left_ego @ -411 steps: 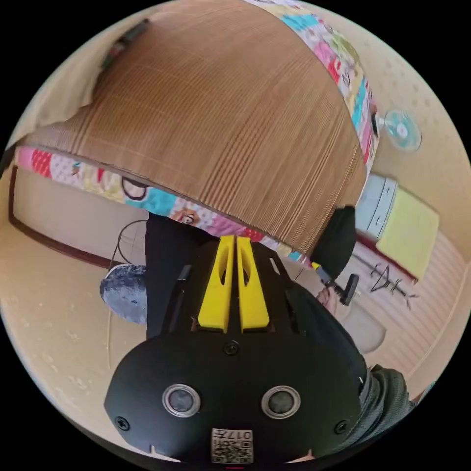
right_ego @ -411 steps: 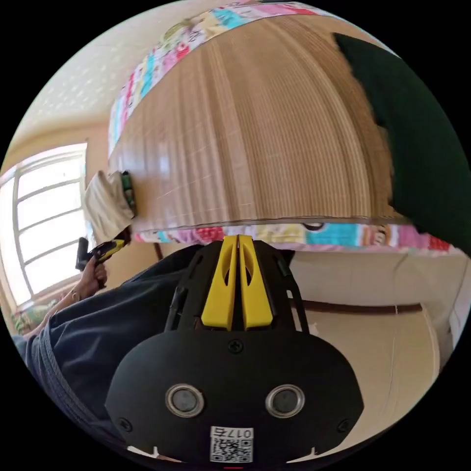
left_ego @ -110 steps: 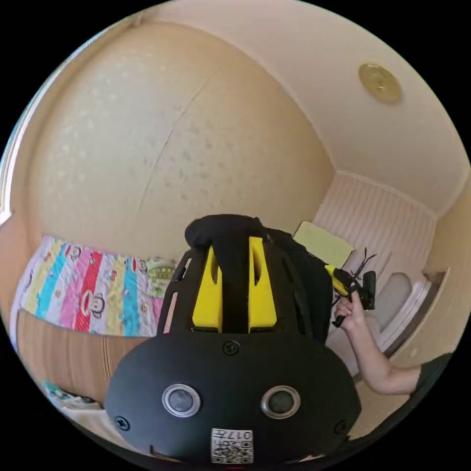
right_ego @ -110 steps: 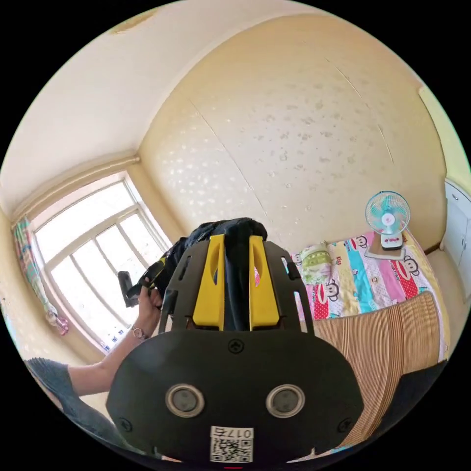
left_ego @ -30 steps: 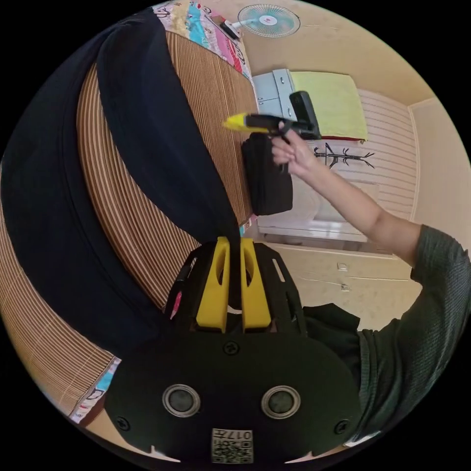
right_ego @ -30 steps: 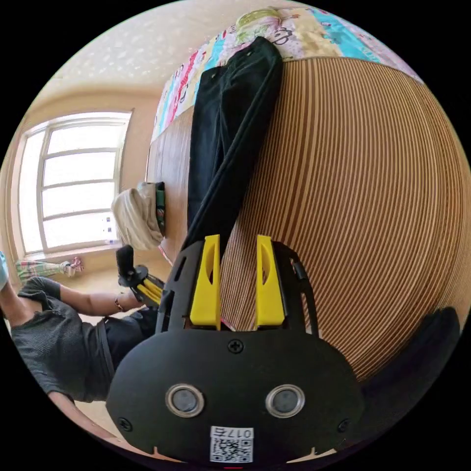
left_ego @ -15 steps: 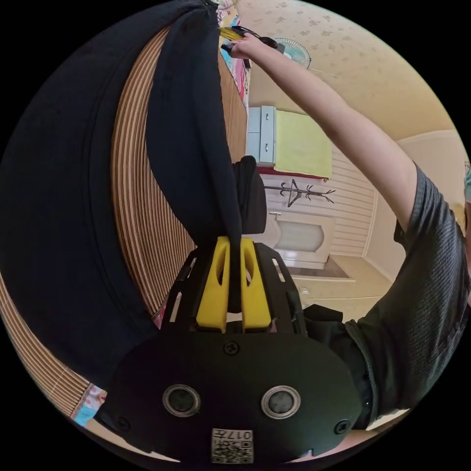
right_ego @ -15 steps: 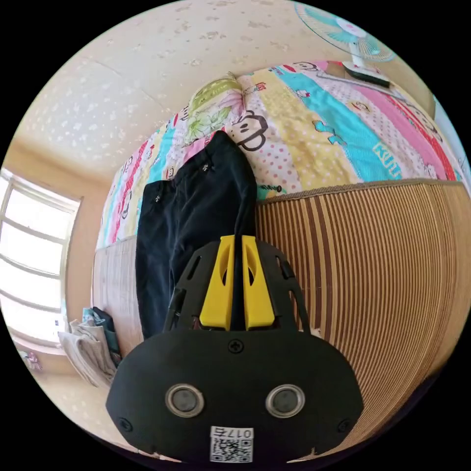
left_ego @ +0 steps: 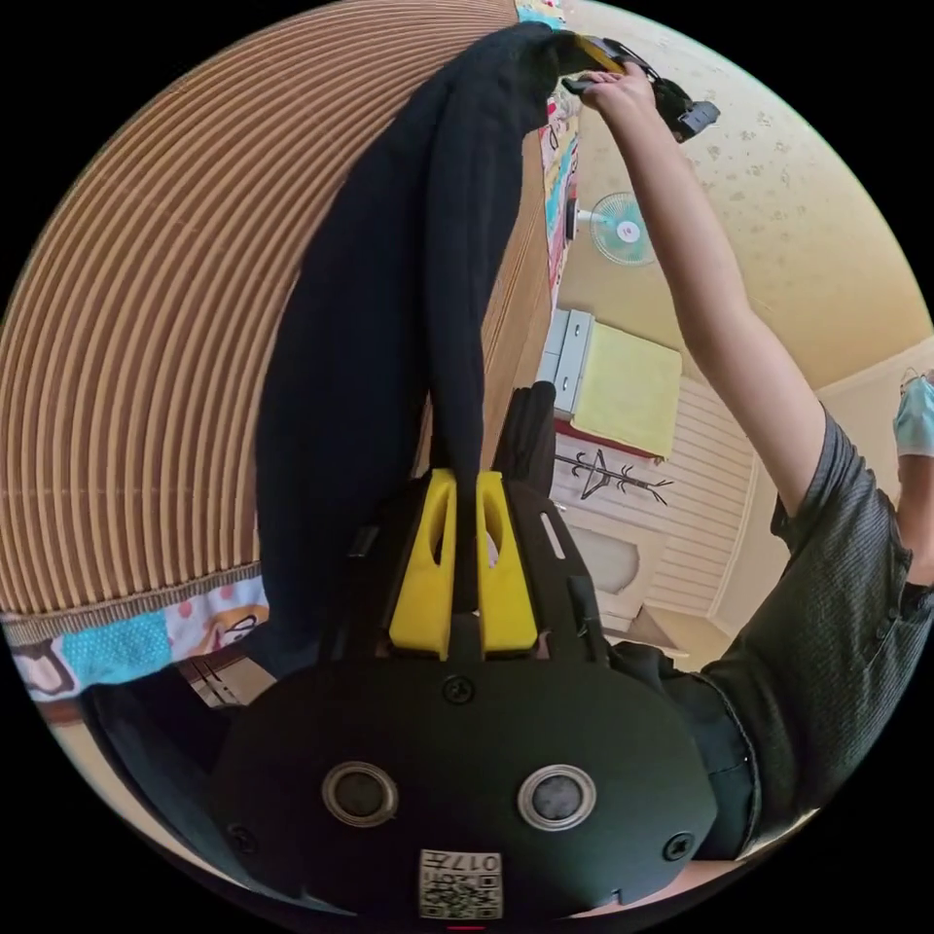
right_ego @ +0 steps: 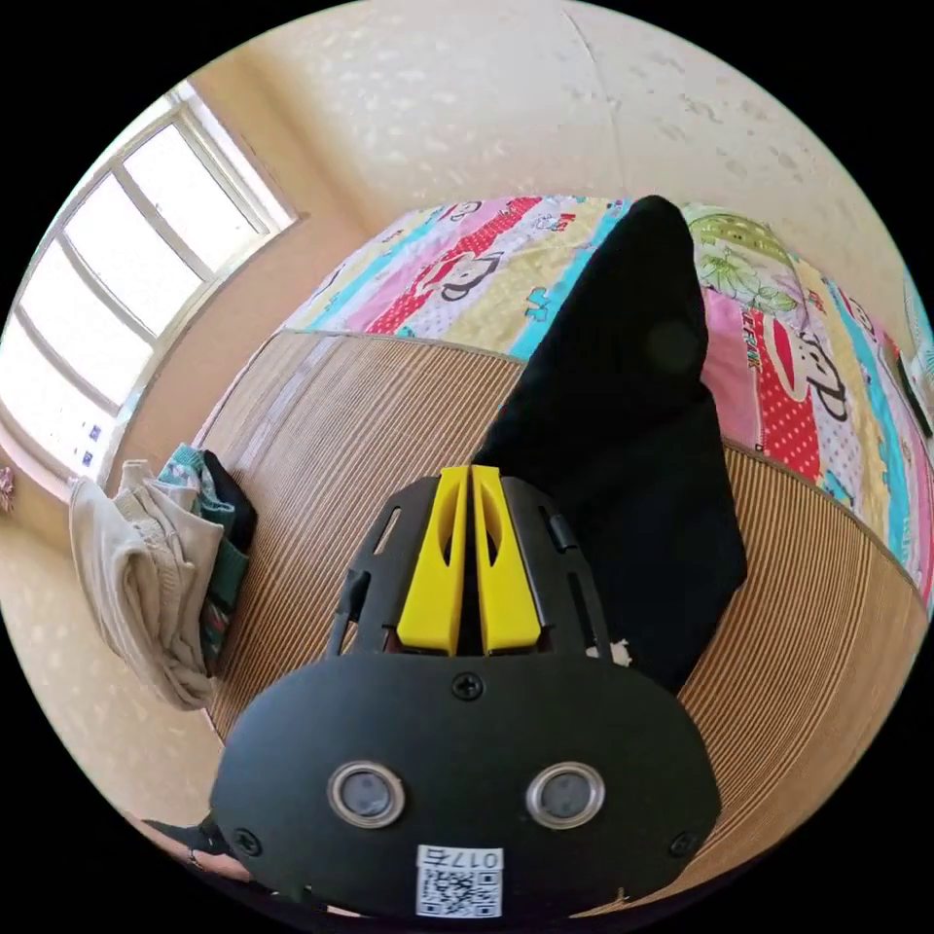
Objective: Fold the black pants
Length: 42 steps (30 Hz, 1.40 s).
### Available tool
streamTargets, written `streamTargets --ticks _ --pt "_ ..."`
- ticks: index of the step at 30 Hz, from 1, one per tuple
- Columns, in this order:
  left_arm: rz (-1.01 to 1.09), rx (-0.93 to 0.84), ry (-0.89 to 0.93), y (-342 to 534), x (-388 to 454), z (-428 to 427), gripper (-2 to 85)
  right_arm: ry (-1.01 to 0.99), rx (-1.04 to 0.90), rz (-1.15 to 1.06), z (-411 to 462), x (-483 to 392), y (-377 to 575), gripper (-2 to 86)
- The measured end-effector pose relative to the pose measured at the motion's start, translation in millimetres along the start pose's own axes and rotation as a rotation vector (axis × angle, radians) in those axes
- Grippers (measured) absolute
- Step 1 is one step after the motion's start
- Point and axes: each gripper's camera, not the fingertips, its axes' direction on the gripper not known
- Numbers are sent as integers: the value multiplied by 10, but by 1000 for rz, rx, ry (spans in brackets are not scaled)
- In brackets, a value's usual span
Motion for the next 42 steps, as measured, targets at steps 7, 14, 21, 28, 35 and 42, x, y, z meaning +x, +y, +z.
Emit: streamTargets --ticks 7,14,21,28,35,42 --pt "9 -7 4 59 94 -197 37 -5 -35 154 -839 459 1664 16" --pt "39 -55 -47 58 242 -510 39 -196 -266 428 -1054 771 3297 86" --pt "109 -154 709 5 158 -740 37 -1035 -31 540 -852 1086 3878 127" --pt "-98 -248 343 197 -208 -778 44 -1254 -37 573 -466 1104 4094 98" --pt "20 -327 -229 374 -16 -665 128 -676 -108 720 -609 1158 4262 48" --pt "97 -405 -282 473 187 -71 63 -533 -153 517 -816 886 3957 37"
